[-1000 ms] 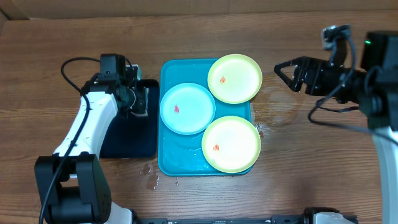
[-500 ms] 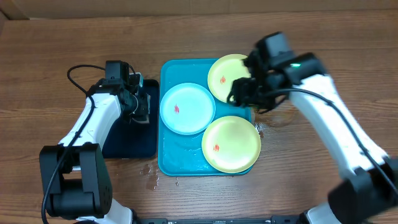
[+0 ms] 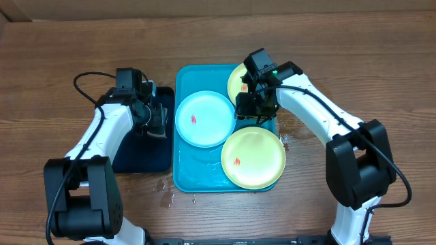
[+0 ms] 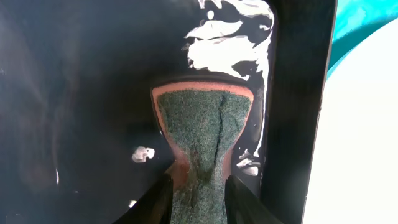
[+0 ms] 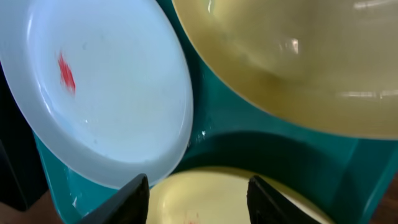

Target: Clean dirty plates on tray and stack at the side

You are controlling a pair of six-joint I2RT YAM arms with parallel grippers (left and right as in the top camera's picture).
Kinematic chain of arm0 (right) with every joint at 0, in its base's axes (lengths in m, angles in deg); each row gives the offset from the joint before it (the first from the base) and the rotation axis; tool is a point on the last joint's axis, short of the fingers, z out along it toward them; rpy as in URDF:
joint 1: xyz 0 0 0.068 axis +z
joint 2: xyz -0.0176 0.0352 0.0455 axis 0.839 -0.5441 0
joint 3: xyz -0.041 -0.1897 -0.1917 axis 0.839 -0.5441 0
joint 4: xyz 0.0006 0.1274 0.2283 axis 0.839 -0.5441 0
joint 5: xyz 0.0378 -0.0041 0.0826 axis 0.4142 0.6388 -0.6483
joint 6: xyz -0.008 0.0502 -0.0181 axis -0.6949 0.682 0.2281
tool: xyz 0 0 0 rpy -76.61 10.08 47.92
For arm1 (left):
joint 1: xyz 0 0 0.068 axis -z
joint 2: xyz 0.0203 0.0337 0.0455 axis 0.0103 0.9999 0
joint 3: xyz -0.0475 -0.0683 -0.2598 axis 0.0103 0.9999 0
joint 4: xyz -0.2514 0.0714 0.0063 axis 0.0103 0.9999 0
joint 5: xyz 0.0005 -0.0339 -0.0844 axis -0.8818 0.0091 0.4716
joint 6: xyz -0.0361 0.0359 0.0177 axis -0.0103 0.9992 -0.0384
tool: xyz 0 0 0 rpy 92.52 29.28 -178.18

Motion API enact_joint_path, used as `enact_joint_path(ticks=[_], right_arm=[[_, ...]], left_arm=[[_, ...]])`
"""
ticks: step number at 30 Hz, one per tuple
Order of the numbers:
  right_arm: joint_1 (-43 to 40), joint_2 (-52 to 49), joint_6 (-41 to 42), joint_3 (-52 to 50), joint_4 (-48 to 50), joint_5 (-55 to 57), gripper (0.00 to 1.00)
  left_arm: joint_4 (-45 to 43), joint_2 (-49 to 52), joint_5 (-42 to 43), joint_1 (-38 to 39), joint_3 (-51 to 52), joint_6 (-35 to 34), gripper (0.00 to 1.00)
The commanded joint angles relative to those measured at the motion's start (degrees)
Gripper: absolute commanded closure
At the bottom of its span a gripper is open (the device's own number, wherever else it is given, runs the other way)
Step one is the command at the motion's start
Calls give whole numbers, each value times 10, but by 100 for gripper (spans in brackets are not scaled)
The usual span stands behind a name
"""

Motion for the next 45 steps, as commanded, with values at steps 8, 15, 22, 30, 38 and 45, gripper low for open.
enact_joint_path(ticks=[8, 15, 22, 30, 38, 45], right_arm=[[29, -18, 34, 8, 39, 41, 59], [53, -45, 89, 7, 47, 101, 64], [56, -47, 107, 7, 76, 115, 67], [62, -47, 107, 7, 78, 115, 69], [80, -47, 107, 7, 85, 126, 73], [83, -47, 109, 7, 87, 152, 73]], left_arm=[[-3, 0, -6, -2, 3, -6, 71], [-3, 0, -6, -2, 3, -6, 71], [-3, 0, -6, -2, 3, -6, 71], [-5, 0, -6, -2, 3, -5, 72], [-5, 0, -6, -2, 3, -3, 75], [-9, 0, -6, -2, 3, 5, 78]])
